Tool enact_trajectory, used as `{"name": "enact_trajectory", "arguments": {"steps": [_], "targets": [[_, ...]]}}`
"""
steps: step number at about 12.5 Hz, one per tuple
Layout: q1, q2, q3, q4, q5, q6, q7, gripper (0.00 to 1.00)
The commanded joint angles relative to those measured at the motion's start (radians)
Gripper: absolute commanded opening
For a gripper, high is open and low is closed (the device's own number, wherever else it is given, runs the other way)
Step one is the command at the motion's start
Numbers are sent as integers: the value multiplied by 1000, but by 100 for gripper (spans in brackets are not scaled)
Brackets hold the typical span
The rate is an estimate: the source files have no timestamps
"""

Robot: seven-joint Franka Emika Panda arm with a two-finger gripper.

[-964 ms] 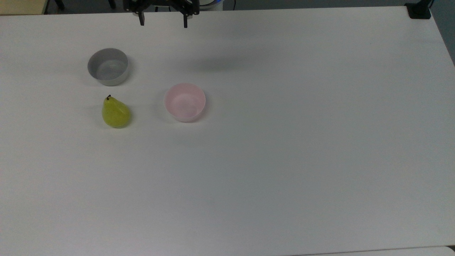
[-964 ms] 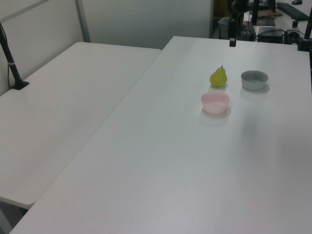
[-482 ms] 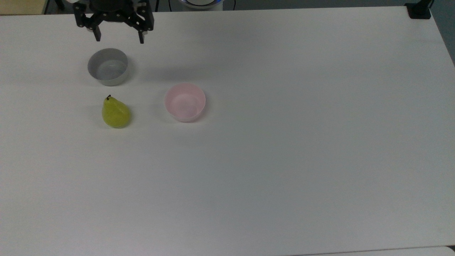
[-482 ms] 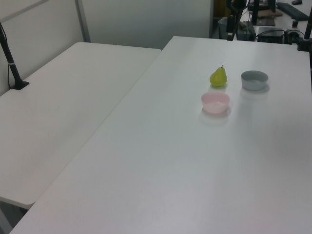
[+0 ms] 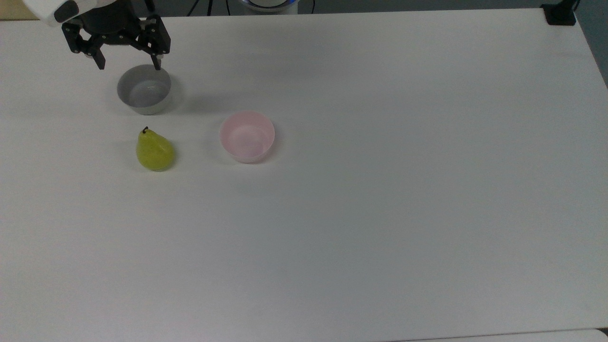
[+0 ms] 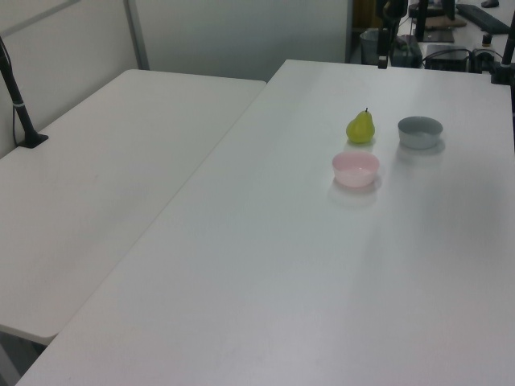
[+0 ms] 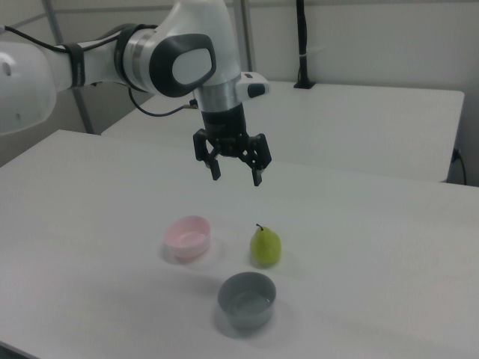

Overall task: Place the pear in the bowl
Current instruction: 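Move the open gripper over the yellow-green pear, then lower the gripper around the pear and close the fingers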

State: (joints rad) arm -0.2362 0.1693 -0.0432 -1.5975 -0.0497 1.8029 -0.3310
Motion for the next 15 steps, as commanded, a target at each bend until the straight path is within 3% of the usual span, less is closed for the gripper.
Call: {"name": "enact_trajectory", "arguments": {"steps": [1, 5, 15], "targets": [[0, 44, 2, -24, 10, 93, -34, 100], [0, 110, 3, -77, 1, 200, -34, 100], [-2, 254, 2, -97, -39, 337, -31, 100]]}}
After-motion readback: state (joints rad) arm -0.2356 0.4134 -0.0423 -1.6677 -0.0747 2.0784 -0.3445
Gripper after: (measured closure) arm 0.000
